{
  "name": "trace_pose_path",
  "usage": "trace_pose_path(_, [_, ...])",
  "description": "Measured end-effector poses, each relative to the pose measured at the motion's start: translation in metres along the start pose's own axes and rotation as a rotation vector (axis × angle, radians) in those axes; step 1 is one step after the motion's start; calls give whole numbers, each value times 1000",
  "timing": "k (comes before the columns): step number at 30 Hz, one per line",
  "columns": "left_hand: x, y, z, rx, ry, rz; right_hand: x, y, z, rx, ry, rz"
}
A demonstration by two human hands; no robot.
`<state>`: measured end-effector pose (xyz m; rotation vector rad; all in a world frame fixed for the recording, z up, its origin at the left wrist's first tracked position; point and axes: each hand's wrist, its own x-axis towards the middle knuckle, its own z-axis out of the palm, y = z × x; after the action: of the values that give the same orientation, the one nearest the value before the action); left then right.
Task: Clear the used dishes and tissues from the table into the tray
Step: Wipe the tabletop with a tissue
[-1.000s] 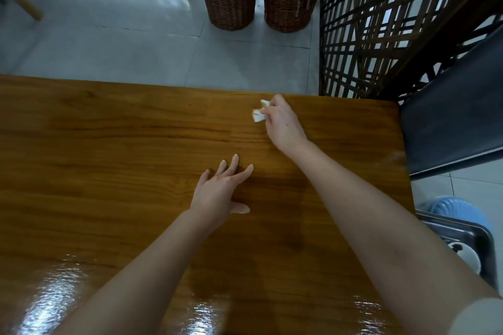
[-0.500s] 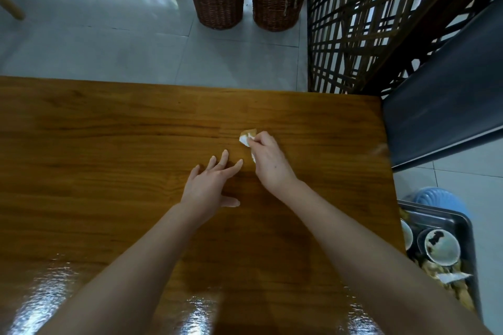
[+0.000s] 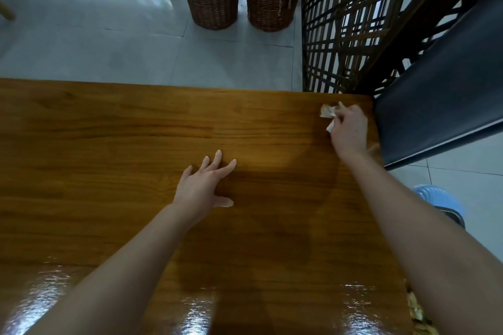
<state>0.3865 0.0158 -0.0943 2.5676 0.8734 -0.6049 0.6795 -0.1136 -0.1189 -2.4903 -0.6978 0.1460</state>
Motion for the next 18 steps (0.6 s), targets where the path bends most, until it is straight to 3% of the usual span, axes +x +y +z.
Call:
trace_pose_path(2, [2, -2, 3, 1, 18, 3, -15, -16, 10, 38, -25, -38])
trace_pose_path(7, [5, -4, 8, 23, 44, -9, -92, -58, 40, 29, -209, -452])
trace_pose_path(10, [5, -5, 9, 37, 66, 1, -124, -56, 39, 12, -255, -554])
trace_pose_path(14, [0, -6, 11, 107, 46, 32, -119, -21, 9, 3, -229, -408])
trace_pose_path(18, [-26, 0, 24, 128, 105, 72, -108, 47, -37, -12, -33, 11])
